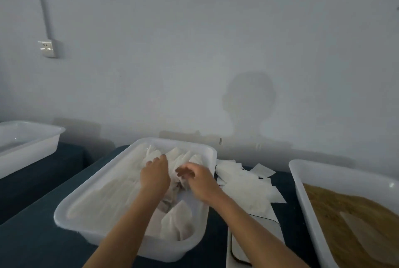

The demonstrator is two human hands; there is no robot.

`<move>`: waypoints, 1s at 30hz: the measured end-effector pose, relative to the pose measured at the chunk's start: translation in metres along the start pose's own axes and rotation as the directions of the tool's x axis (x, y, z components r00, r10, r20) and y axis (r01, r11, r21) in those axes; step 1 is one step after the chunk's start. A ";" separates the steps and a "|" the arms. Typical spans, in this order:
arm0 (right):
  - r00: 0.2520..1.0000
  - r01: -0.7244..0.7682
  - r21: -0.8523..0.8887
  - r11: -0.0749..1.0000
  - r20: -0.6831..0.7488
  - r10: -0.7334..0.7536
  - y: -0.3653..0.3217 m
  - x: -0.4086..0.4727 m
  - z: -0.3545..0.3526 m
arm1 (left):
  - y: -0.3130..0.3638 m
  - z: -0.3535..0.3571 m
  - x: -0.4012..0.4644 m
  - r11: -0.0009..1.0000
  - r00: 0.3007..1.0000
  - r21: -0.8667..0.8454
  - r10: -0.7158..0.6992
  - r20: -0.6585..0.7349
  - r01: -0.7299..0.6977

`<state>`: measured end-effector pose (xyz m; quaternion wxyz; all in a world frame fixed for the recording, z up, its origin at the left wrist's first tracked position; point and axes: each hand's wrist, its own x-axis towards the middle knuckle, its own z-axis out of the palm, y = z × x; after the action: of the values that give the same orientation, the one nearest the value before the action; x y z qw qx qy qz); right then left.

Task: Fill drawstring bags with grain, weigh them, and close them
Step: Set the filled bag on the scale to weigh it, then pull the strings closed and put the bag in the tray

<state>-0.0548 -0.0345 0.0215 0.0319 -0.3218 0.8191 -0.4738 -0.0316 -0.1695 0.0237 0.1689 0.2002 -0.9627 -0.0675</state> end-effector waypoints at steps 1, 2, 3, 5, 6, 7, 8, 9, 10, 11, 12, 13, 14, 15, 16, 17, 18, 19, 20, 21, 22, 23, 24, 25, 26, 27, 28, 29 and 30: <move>0.990 0.000 0.015 1.000 -0.142 0.002 0.006 -0.001 -0.014 | 0.011 -0.002 0.001 0.998 1.000 -0.056 0.020 -0.003 -0.020; 0.964 -0.020 0.002 1.000 -0.264 0.019 0.015 -0.002 -0.029 | 0.023 -0.003 0.000 0.994 0.999 -0.105 0.042 -0.004 -0.042; 0.934 -0.064 -0.025 0.998 -0.354 0.051 0.027 -0.003 -0.043 | 0.035 -0.004 0.000 0.987 0.998 -0.143 0.066 -0.004 -0.066; 0.887 -0.201 -0.085 0.976 -0.439 0.144 0.056 -0.008 -0.065 | 0.058 -0.003 -0.002 0.974 0.991 -0.185 0.130 -0.005 -0.129; 0.876 -0.273 -0.128 0.953 -0.444 0.191 0.072 -0.012 -0.073 | 0.067 -0.001 -0.004 0.967 0.987 -0.201 0.162 -0.007 -0.160; 0.873 -0.336 -0.188 0.923 -0.429 0.231 0.086 -0.015 -0.078 | 0.076 0.002 -0.006 0.959 0.982 -0.215 0.189 -0.007 -0.186; 0.880 -0.380 -0.261 0.887 -0.397 0.260 0.099 -0.019 -0.081 | 0.083 0.005 -0.008 0.950 0.977 -0.233 0.213 -0.001 -0.208; 0.893 -0.401 -0.337 0.852 -0.352 0.281 0.110 -0.022 -0.083 | 0.089 0.008 -0.010 0.940 0.972 -0.258 0.233 0.009 -0.223; 0.904 -0.406 -0.402 0.821 -0.306 0.298 0.117 -0.024 -0.082 | 0.094 0.011 -0.011 0.929 0.968 -0.287 0.250 0.022 -0.234; 0.910 -0.409 -0.450 0.794 -0.271 0.315 0.122 -0.025 -0.081 | 0.099 0.014 -0.012 0.918 0.963 -0.312 0.267 0.031 -0.244; 0.910 -0.414 -0.490 0.767 -0.251 0.331 0.124 -0.026 -0.079 | 0.102 0.017 -0.013 0.909 0.959 -0.330 0.283 0.034 -0.257; 0.909 -0.416 -0.529 0.739 -0.245 0.337 0.125 -0.026 -0.078 | 0.104 0.019 -0.013 0.902 0.955 -0.340 0.295 0.031 -0.268; 0.912 -0.409 -0.570 0.712 -0.244 0.329 0.125 -0.026 -0.076 | 0.105 0.022 -0.013 0.897 0.953 -0.347 0.301 0.023 -0.274; 0.919 -0.393 -0.611 0.687 -0.241 0.312 0.125 -0.025 -0.075 | 0.104 0.024 -0.013 0.893 0.954 -0.355 0.300 0.013 -0.276; 0.928 -0.372 -0.648 0.665 -0.234 0.291 0.126 -0.025 -0.074 | 0.103 0.027 -0.012 0.891 0.955 -0.362 0.296 0.003 -0.275; 0.937 -0.348 -0.682 0.643 -0.226 0.268 0.127 -0.025 -0.073 | 0.102 0.029 -0.012 0.890 0.956 -0.365 0.292 -0.005 -0.274; 0.945 -0.324 -0.714 0.620 -0.217 0.244 0.128 -0.026 -0.073 | 0.101 0.031 -0.012 0.890 0.957 -0.365 0.290 -0.008 -0.273; 0.953 -0.300 -0.742 0.599 -0.206 0.222 0.129 -0.026 -0.072 | 0.100 0.032 -0.012 0.890 0.957 -0.365 0.289 -0.008 -0.272; 0.960 -0.276 -0.768 0.578 -0.191 0.204 0.130 -0.027 -0.072 | 0.099 0.033 -0.013 0.890 0.957 -0.367 0.289 -0.006 -0.271; 0.966 -0.253 -0.791 0.557 -0.171 0.195 0.130 -0.028 -0.072 | 0.099 0.034 -0.013 0.889 0.957 -0.370 0.289 -0.006 -0.270; 0.970 -0.230 -0.813 0.535 -0.150 0.189 0.130 -0.028 -0.072 | 0.099 0.034 -0.013 0.889 0.958 -0.371 0.287 -0.008 -0.269; 0.975 -0.207 -0.833 0.512 -0.132 0.179 0.130 -0.028 -0.071 | 0.099 0.034 -0.013 0.890 0.958 -0.368 0.285 -0.011 -0.269; 0.980 -0.182 -0.853 0.489 -0.116 0.163 0.130 -0.028 -0.071 | 0.099 0.034 -0.014 0.892 0.959 -0.363 0.285 -0.014 -0.270; 0.984 -0.157 -0.870 0.467 -0.100 0.146 0.130 -0.028 -0.069 | 0.100 0.034 -0.014 0.893 0.958 -0.360 0.285 -0.015 -0.271; 0.988 -0.135 -0.883 0.449 -0.085 0.130 0.130 -0.027 -0.068 | 0.100 0.034 -0.014 0.894 0.958 -0.356 0.287 -0.014 -0.273; 0.990 -0.120 -0.892 0.435 -0.075 0.119 0.131 -0.026 -0.067 | 0.100 0.034 -0.014 0.895 0.957 -0.352 0.289 -0.013 -0.275; 0.991 -0.112 -0.898 0.426 -0.069 0.113 0.131 -0.025 -0.066 | 0.100 0.034 -0.015 0.895 0.957 -0.351 0.289 -0.012 -0.275; 0.991 -0.111 -0.901 0.420 -0.071 0.111 0.130 -0.024 -0.065 | 0.100 0.034 -0.015 0.895 0.957 -0.351 0.290 -0.012 -0.275; 0.991 -0.117 -0.903 0.414 -0.077 0.113 0.129 -0.022 -0.065 | 0.100 0.034 -0.015 0.895 0.957 -0.351 0.291 -0.014 -0.277</move>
<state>-0.1251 0.0712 -0.0515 -0.1154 -0.2308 0.9652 0.0430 -0.0668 -0.0704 0.0072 0.1910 0.0229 -0.9574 -0.2155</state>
